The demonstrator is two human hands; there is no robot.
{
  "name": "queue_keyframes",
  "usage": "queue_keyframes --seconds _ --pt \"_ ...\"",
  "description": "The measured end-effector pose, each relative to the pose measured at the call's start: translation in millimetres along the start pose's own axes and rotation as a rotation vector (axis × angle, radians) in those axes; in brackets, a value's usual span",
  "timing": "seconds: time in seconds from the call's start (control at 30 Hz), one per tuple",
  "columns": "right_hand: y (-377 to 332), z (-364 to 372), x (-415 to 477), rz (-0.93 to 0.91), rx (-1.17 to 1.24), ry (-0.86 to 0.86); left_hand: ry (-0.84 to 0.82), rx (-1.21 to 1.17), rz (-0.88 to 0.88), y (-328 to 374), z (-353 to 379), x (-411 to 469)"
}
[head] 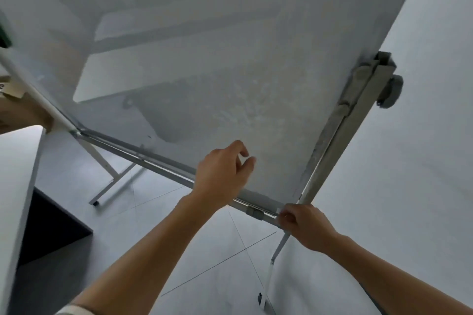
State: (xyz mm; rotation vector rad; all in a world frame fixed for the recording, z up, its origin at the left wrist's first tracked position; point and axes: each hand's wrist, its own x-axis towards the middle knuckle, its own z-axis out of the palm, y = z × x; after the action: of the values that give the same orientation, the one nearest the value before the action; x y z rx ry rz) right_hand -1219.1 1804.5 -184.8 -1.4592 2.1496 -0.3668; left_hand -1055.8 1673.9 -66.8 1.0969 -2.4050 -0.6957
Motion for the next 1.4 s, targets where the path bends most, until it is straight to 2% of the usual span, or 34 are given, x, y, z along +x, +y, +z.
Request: queue_keyframes --seconds 0.17,0.27,0.4,0.63,0.77,0.93,1.17,1.4 --pt "-80.4 66.1 14.0 0.029 0.293 -0.061 -0.166 0.034 -0.234 -130.4 -51.3 -97.6" --pt "-127.2 107.6 25.0 0.004 0.37 -0.131 -0.202 0.032 -0.434 -211.3 -87.9 -160.8" --pt "-179.1 143.5 38.2 -0.014 0.401 -0.198 -0.091 -0.049 -0.67 -281.8 -131.7 -237.8" --pt "-256.9 163.4 99.9 -0.04 0.424 -0.262 0.097 -0.151 -0.859 -351.2 -169.3 -285.2" --pt "-302.2 172.7 163.9 -0.047 0.448 -0.257 0.185 -0.185 -0.912 -403.6 -190.9 -255.4" --pt "-376.8 181.6 267.0 -0.092 0.541 -0.238 0.265 -0.177 -0.914 -477.9 -237.2 -162.5" --pt "-505.6 157.9 379.5 -0.139 0.784 -0.24 0.324 -0.153 -0.741 -537.5 -329.6 -4.4" --pt "-590.2 147.9 450.3 -0.172 0.882 -0.221 0.441 -0.216 -0.606 -619.2 -403.0 112.1"
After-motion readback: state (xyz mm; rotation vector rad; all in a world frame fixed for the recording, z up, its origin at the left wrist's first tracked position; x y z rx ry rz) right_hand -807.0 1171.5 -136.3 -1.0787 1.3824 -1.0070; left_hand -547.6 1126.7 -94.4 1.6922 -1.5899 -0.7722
